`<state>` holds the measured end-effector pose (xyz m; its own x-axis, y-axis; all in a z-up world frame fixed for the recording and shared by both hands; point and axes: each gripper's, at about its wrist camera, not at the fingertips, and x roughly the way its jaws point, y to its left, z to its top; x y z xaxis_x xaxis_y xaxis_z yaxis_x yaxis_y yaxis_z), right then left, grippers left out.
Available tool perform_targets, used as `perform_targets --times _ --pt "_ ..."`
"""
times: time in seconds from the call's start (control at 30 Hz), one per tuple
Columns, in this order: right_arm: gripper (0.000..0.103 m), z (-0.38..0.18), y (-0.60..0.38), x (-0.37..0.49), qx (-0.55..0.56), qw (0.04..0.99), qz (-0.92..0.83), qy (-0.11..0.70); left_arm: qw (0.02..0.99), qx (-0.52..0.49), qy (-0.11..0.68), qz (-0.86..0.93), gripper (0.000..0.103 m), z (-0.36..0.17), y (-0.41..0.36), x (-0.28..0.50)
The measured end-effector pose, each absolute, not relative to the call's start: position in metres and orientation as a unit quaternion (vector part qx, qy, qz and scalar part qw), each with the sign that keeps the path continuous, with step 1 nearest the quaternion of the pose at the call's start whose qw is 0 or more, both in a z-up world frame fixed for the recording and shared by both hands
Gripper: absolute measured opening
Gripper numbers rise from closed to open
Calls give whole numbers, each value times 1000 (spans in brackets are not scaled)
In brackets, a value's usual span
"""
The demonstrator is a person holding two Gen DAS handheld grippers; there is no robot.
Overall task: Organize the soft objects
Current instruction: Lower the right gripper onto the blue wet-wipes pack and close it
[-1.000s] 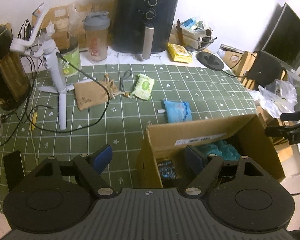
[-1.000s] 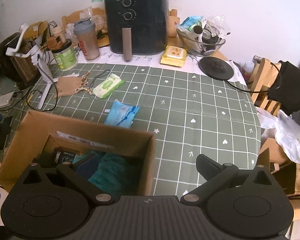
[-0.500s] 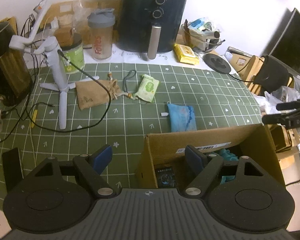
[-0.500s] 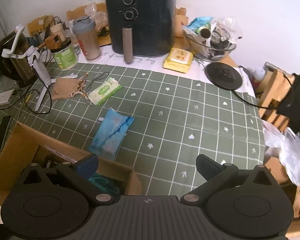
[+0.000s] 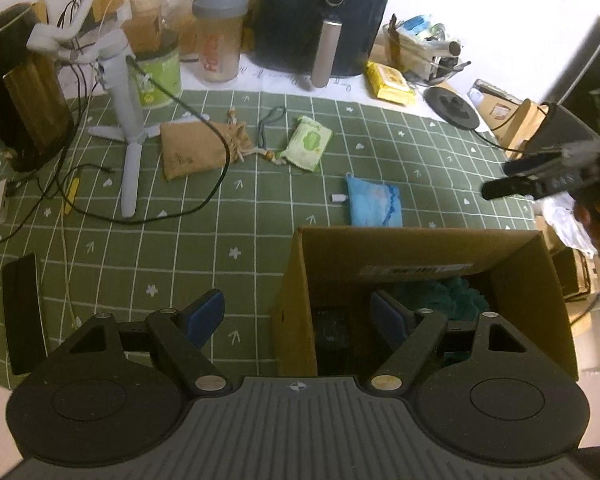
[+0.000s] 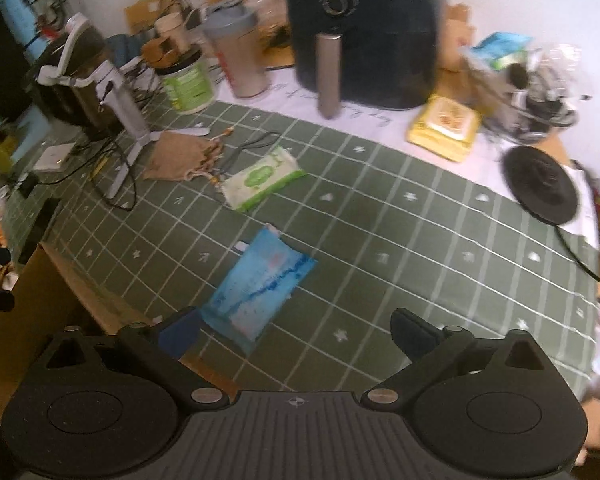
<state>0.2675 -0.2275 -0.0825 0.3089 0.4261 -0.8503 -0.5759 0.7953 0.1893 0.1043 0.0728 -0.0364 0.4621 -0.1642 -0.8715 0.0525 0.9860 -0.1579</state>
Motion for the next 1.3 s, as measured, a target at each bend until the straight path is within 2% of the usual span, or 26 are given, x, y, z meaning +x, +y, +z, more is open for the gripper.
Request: perform_targets --times 0.2,0.77,1.3 --pt "88 -115 -208 304 -80 766 357 528 849 -66 522 -51 80 -39 75 99" --pt "93 -211 -126 361 -105 643 332 683 838 -97 536 -3 80 -46 91 82" --pt "96 -220 -55 333 -257 697 330 583 842 -113 527 13 80 -44 98 73"
